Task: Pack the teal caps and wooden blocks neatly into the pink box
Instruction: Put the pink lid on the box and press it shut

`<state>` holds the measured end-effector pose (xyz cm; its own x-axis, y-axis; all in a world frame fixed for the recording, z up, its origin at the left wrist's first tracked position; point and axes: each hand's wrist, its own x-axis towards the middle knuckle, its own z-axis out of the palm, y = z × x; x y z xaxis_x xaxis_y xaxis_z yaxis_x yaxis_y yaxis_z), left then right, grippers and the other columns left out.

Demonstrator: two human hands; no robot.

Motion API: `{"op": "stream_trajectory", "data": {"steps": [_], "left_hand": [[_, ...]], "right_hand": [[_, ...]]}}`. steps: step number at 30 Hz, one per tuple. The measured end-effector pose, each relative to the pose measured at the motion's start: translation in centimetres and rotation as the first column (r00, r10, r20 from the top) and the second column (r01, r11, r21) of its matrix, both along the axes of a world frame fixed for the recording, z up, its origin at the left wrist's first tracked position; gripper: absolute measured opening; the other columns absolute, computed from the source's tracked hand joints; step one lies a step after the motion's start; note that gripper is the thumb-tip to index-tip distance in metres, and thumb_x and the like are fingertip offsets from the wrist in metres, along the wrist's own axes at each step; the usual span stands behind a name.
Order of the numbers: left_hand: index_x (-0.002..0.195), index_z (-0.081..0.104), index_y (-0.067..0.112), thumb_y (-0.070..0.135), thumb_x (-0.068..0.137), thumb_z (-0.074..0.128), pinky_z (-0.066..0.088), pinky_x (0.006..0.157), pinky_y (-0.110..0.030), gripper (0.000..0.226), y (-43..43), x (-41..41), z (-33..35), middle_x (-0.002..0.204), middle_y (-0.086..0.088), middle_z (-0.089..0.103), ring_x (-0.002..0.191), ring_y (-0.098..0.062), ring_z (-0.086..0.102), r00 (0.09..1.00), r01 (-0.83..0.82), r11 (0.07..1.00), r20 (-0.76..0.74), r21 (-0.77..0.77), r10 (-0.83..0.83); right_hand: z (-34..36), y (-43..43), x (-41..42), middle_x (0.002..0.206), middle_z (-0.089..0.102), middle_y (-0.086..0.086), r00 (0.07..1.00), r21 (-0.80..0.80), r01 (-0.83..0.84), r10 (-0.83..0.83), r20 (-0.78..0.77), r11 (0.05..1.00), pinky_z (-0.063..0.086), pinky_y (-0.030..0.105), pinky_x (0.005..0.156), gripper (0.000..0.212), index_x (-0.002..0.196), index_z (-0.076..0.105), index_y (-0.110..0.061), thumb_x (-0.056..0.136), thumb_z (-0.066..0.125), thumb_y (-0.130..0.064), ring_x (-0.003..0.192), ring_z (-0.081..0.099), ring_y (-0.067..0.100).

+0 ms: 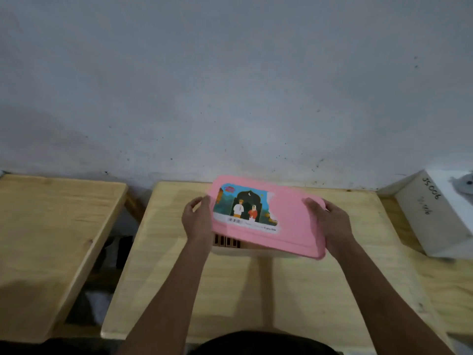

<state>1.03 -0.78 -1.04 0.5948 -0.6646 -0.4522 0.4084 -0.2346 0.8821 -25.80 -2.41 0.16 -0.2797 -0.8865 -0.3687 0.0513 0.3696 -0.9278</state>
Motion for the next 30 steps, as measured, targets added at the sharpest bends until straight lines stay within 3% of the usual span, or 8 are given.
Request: {"op": "stream_trajectory", "data": {"steps": [2, 4, 7, 11, 16, 22, 26, 30], "left_hand": [[0.083, 0.07, 0.014, 0.022, 0.081, 0.066, 0.052, 0.072, -0.031, 0.01, -0.4, 0.6, -0.6, 0.09, -0.004, 0.071, 0.077, -0.019, 0.065, 0.965, 0.176, 0.979, 0.176, 0.105, -0.193], [0.089, 0.072, 0.01, 0.029, 0.084, 0.062, 0.051, 0.067, -0.029, 0.022, -0.6, 0.6, -1.3, 0.093, -0.007, 0.073, 0.082, -0.021, 0.066, 0.877, 0.31, 0.933, 0.324, 0.183, -0.355], [0.102, 0.064, 0.005, 0.031, 0.092, 0.05, 0.041, 0.059, -0.027, 0.031, -0.3, -0.2, -1.4, 0.096, -0.008, 0.067, 0.082, -0.02, 0.06, 0.784, 0.274, 0.929, 0.502, 0.249, -0.365], [0.111, 0.053, 0.007, 0.029, 0.095, 0.041, 0.043, 0.064, -0.03, 0.029, 0.4, -0.8, -2.3, 0.101, -0.009, 0.062, 0.085, -0.025, 0.058, 0.756, 0.262, 0.919, 0.53, 0.294, -0.384], [0.12, 0.044, 0.005, 0.025, 0.099, 0.037, 0.041, 0.069, -0.032, 0.03, 1.2, -0.9, -4.3, 0.099, -0.008, 0.057, 0.082, -0.026, 0.054, 0.672, 0.332, 0.868, 0.553, 0.368, -0.492], [0.111, 0.042, 0.01, 0.03, 0.099, 0.035, 0.053, 0.065, -0.04, 0.024, 1.6, -1.0, -6.5, 0.096, -0.008, 0.062, 0.079, -0.025, 0.062, 0.581, 0.367, 0.84, 0.607, 0.399, -0.542], [0.105, 0.043, 0.012, 0.031, 0.099, 0.035, 0.042, 0.061, -0.032, 0.022, 1.4, -1.0, -7.2, 0.093, -0.006, 0.061, 0.073, -0.023, 0.058, 0.539, 0.332, 0.851, 0.658, 0.407, -0.526], [0.099, 0.042, 0.013, 0.034, 0.099, 0.035, 0.042, 0.058, -0.032, 0.022, 1.2, -0.9, -8.1, 0.088, -0.006, 0.061, 0.071, -0.026, 0.061, 0.489, 0.305, 0.865, 0.714, 0.398, -0.501]], "right_hand": [[-0.2, -0.4, -0.8, 0.096, 0.074, 0.003, 0.994, -0.015, -0.015, 0.013, -0.111, 1.0, 0.052, 0.027, 0.064, 0.038, 0.109, 0.071, -0.014, 0.078, 0.079, -0.033, 0.078, 0.067, 0.02], [-0.7, -1.0, -0.6, 0.095, 0.072, 0.002, 0.981, -0.035, -0.019, 0.012, -0.194, 0.999, 0.052, 0.03, 0.068, 0.034, 0.106, 0.071, -0.013, 0.081, 0.075, -0.034, 0.081, 0.066, 0.02], [-1.6, -2.1, 0.4, 0.099, 0.071, 0.004, 0.919, -0.066, -0.102, 0.069, -0.387, 0.993, 0.054, 0.037, 0.078, 0.03, 0.104, 0.07, -0.014, 0.09, 0.063, -0.039, 0.089, 0.064, 0.024], [-3.1, -3.6, 1.5, 0.12, 0.063, 0.006, 0.856, -0.03, -0.177, 0.139, -0.498, 0.984, 0.046, 0.036, 0.087, 0.047, 0.125, 0.057, -0.014, 0.094, 0.05, -0.048, 0.107, 0.059, 0.028], [-5.2, -4.1, 2.1, 0.133, 0.054, 0.018, 0.778, 0.163, -0.236, 0.287, -0.559, 0.958, 0.042, 0.039, 0.09, 0.058, 0.141, 0.037, -0.009, 0.098, 0.042, -0.048, 0.116, 0.054, 0.036], [-7.2, -3.5, 2.1, 0.118, 0.057, 0.016, 0.7, 0.186, -0.3, 0.348, -0.624, 0.936, 0.04, 0.034, 0.073, 0.053, 0.129, 0.038, -0.004, 0.099, 0.039, -0.047, 0.091, 0.054, 0.027], [-7.5, -3.5, 2.2, 0.109, 0.057, 0.013, 0.693, 0.169, -0.286, 0.326, -0.643, 0.943, 0.041, 0.035, 0.07, 0.082, 0.127, 0.04, -0.002, 0.082, 0.03, -0.07, 0.096, 0.059, 0.03], [-8.3, -4.1, 1.8, 0.117, 0.058, 0.015, 0.697, 0.178, -0.275, 0.324, -0.64, 0.945, 0.044, 0.037, 0.076, 0.054, 0.128, 0.04, -0.005, 0.098, 0.042, -0.05, 0.105, 0.058, 0.034]]}}
